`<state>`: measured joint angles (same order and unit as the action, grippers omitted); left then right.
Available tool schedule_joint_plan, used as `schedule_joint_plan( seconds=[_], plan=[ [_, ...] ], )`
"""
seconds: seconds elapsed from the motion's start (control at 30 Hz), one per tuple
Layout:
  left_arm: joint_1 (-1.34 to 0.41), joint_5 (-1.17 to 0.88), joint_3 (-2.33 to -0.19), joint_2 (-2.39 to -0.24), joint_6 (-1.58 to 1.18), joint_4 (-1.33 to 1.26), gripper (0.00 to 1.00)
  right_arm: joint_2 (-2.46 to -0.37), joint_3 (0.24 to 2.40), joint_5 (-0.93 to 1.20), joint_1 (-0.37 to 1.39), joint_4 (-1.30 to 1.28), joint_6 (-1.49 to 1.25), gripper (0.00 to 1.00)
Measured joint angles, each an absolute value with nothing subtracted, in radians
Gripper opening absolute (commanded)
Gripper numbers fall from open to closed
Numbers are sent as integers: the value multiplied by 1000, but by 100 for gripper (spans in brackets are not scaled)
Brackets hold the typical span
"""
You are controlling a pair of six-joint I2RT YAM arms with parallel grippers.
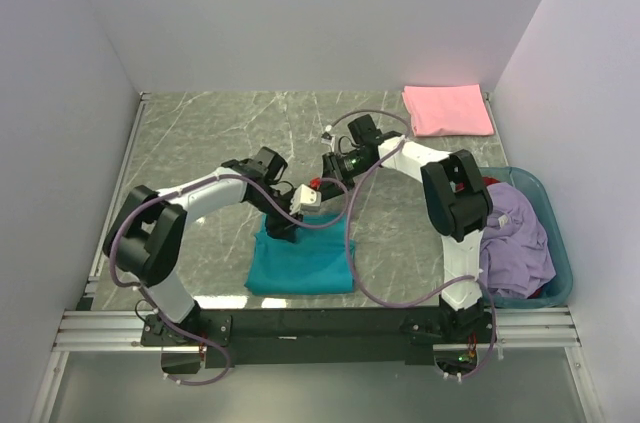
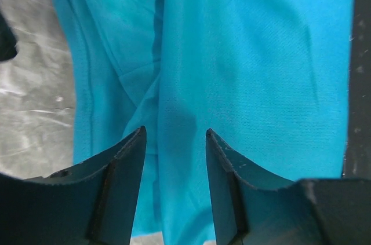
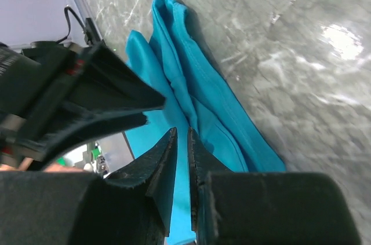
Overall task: Fold and stack the t-shirts
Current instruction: Fold the tshirt
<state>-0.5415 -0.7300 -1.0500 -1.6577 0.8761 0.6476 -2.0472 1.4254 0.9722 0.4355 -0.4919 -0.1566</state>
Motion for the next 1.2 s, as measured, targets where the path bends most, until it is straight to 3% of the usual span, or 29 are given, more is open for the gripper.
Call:
schedule_joint_plan(
  seconds=[0.23, 0.5, 0.7, 1.2],
  plan=[
    [-567, -690, -1047, -1724, 877, 632, 46, -2072, 1419, 986, 460, -456, -182, 19],
    [-589, -688, -1031, -1727, 884, 631, 13, -2094, 1419, 1007, 488, -430, -196, 18],
    [-606, -681, -991, -1689, 885, 629, 1, -2164, 1419, 1029, 536, -408, -216, 18],
    [-635, -598, -1011, -1585, 847, 632, 1, -2293, 1443, 1124, 554, -413, -234, 18]
  ],
)
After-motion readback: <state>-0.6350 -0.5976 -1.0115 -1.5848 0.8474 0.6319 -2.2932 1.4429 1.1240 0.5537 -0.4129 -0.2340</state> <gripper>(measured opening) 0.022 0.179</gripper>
